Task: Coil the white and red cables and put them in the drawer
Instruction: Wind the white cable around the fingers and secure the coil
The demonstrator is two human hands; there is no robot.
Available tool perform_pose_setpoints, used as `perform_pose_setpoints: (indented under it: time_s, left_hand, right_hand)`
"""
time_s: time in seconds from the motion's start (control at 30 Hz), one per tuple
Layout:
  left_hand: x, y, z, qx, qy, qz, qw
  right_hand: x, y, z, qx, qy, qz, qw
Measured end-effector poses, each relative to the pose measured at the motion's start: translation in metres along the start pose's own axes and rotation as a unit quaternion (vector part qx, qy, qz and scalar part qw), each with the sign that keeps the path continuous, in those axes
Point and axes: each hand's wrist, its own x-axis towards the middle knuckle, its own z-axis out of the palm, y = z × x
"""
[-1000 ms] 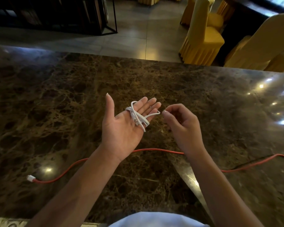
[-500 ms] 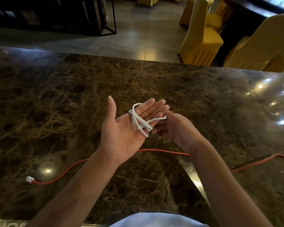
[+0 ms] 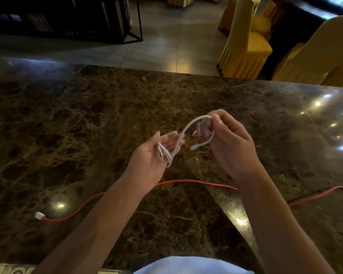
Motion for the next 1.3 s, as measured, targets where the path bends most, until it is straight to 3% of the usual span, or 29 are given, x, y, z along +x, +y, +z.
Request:
perform_pose_setpoints:
  time_s: [0.07,0.2,0.3,0.4,0.5,0.67,0.87,0.97,1.1,1.2,1.3]
  left_hand:
    - [-0.002,-0.007,-0.008,0.065,0.000,-0.039,0.997]
    - [-0.023,-0.016,0.002,0.116,-0.165,-0.138,0.970]
    - [-0.030,-0.012,0.007,0.126,-0.228,-0.156,0.953]
    - [-0.027,-0.015,0.008,0.209,-0.246,-0.185,0.928]
    - [-0.025,-0.028,0.004,0.199,-0.217,-0.203,0.934]
    - [-0.007,-0.037,-0.011,0.206,-0.143,-0.138,0.958]
    - [-0.026,-0.040,0.015,0.271,-0.279,-0.119,0.913]
    - [-0.040,-0.034,0.031,0.282,-0.345,-0.120,0.887]
    - [-0.052,0.004,0.052,0.180,-0.395,-0.045,0.900]
    - [-0.051,0.037,0.055,0.108,-0.374,0.049,0.920]
    - [-0.046,0.051,0.049,0.026,-0.326,0.088,0.941]
  right_hand:
    - [0.002,-0.007,0.004,-0.022,-0.020,0.005,1.000]
    - [0.021,-0.008,0.003,-0.091,0.031,0.009,0.995]
    - [0.034,0.000,-0.008,-0.071,0.068,0.032,0.995]
    - [0.035,0.004,-0.011,-0.118,0.004,0.049,0.992]
    - [0.035,-0.007,-0.005,-0.120,-0.059,0.026,0.991]
    - [0.032,-0.016,-0.003,-0.117,-0.109,-0.013,0.987]
    - [0.039,-0.014,-0.011,-0.088,-0.043,-0.009,0.995]
    - [0.044,-0.004,-0.016,-0.145,-0.008,0.025,0.989]
    - [0.033,0.023,-0.015,-0.156,-0.020,0.138,0.978]
    - [0.013,0.037,-0.019,-0.149,-0.038,0.153,0.976]
    - [-0.004,0.038,-0.012,-0.151,-0.071,0.182,0.969]
